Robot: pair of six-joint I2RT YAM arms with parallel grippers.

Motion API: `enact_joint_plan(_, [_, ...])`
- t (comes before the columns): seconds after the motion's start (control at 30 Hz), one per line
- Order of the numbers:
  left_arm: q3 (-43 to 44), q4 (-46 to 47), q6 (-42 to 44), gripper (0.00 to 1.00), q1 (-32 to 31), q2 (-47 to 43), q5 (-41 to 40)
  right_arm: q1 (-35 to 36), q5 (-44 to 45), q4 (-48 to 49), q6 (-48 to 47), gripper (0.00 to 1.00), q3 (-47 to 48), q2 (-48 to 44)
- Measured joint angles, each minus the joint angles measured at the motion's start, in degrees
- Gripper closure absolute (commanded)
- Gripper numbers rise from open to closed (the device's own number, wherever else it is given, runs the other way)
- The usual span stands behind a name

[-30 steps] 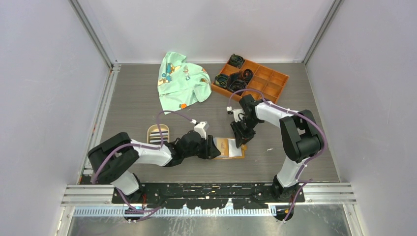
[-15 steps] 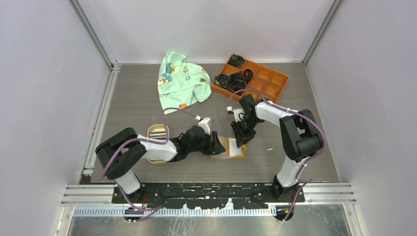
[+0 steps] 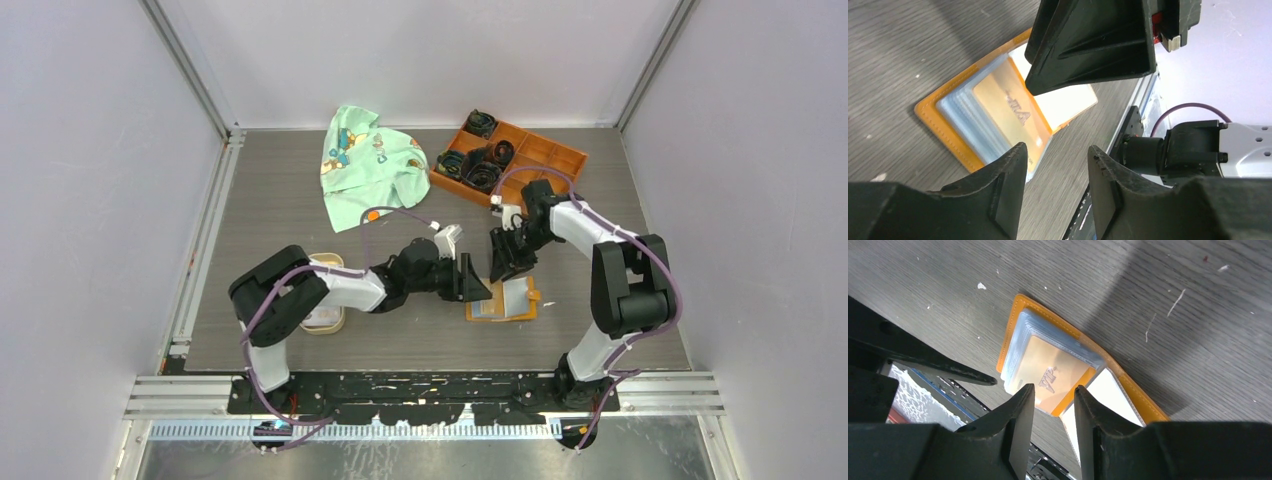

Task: Put the credit cards into the card holder
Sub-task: Open the card holder at the center of the board.

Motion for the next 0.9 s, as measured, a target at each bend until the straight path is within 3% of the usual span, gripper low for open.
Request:
enact_joint_plan(0.33, [5.3, -0.8, 0.7, 0.48, -0.4, 4.3, 1.5, -1.7, 1.4, 0.0, -0.8, 0.56, 0.0, -1.5])
enact_joint_plan(0.63, [-4.9, -7.1, 6.1, 0.54, -0.4, -8.3, -6.6, -2.6, 6.7, 0.0, -9.0, 0.52, 0.0, -5.8])
enact_joint_plan(0.9, [-6.6, -8.6, 3.3, 0.56, -2.4, -7.3, -7.2, -2.6, 16.5, -1.9, -13.3, 0.54, -0.2, -1.0])
